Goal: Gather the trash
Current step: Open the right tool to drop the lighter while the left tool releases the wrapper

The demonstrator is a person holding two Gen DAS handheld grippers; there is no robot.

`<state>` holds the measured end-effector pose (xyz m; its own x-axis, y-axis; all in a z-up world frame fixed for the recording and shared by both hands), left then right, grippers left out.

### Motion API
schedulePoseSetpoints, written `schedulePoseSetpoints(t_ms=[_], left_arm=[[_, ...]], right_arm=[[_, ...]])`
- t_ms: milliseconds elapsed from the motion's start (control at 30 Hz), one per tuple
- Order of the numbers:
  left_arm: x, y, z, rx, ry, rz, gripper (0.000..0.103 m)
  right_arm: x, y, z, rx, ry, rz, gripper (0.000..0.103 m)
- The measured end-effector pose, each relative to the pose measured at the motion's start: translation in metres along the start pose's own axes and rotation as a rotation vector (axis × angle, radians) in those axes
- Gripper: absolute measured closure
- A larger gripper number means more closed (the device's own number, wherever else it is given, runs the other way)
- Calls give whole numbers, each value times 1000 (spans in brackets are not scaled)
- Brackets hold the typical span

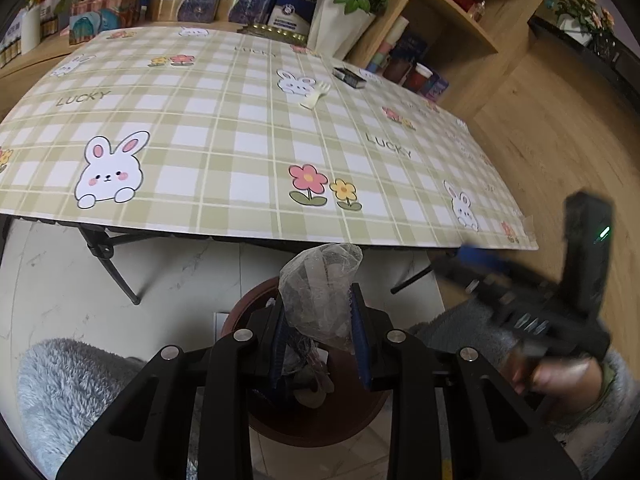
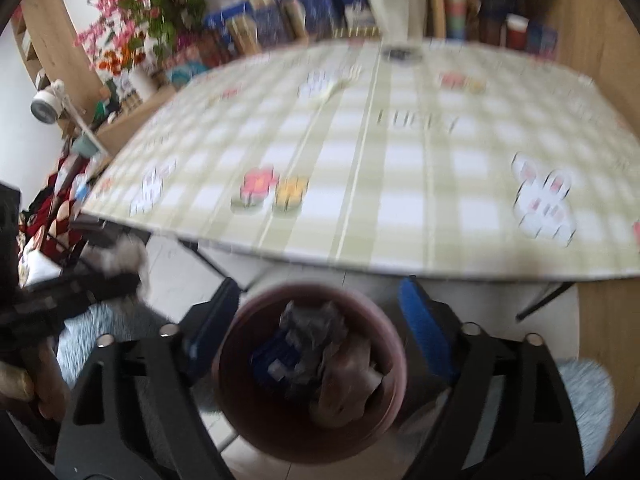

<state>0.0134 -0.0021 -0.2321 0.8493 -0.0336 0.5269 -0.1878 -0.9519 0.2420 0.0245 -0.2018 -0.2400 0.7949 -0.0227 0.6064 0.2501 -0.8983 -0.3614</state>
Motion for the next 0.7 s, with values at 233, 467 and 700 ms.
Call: schedulePoseSetpoints(t_ms=[233, 467, 700], left_arm=[[-4, 22, 14, 7, -49, 95, 75], [-19, 30, 33, -5, -141, 127, 75], [-21, 33, 36, -16, -156, 140, 68]], right_arm=[[33, 6, -36, -69, 146, -24, 6], [43, 15, -54, -105, 188, -15, 6], [41, 13, -52, -107, 182, -12, 6]])
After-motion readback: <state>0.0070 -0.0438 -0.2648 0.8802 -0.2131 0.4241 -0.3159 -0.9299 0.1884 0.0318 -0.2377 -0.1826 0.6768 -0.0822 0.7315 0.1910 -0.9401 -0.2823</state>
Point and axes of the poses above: each gripper's, at about its wrist camera, not at the fingertips, and z roughly the way its jaws point, y to its right, x to its top, the point moved 4 cm from there along z, roughly the way its jaws point, and after that the axes turned 9 degrees about x, right-handed, at the moved point
